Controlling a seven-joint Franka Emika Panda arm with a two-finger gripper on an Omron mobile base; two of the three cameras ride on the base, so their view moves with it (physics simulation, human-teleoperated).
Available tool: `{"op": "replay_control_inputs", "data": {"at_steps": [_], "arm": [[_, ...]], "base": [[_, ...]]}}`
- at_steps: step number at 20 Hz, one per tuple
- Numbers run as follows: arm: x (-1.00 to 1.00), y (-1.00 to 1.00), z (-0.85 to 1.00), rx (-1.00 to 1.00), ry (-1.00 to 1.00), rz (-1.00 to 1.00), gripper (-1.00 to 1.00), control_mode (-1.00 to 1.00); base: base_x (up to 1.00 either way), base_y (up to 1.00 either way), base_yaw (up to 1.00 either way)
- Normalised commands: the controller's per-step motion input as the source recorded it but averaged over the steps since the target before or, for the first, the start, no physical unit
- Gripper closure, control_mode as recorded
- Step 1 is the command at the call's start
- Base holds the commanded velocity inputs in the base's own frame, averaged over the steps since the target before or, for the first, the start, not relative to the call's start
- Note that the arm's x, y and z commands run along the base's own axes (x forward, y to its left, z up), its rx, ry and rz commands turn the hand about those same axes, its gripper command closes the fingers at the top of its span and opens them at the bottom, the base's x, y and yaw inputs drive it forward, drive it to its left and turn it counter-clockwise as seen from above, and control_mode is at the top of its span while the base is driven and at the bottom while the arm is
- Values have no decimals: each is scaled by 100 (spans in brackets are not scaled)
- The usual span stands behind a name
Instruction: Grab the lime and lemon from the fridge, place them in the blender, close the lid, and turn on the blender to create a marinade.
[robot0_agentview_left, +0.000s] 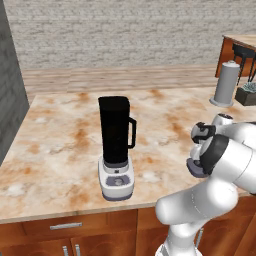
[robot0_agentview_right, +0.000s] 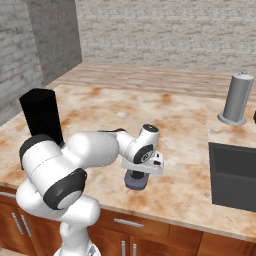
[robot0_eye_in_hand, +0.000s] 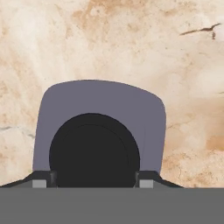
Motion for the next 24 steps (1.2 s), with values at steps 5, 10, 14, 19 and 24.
{"op": "replay_control_inputs", "data": {"at_steps": [5, 10, 14, 19, 24], "arm": [[-1, 38, -22, -1, 1, -4, -100, -100], [0, 57, -25, -3, 2, -2, -100, -100], [0, 27, -65, -5, 1, 0, -100, -100], [-1, 35, -90, -10, 1, 0, -100, -100], [-5, 43, -88, -6, 0, 0, -100, -100]], "base": [[0, 0, 0], [0, 0, 0], [0, 0, 0], [0, 0, 0], [0, 0, 0]]}}
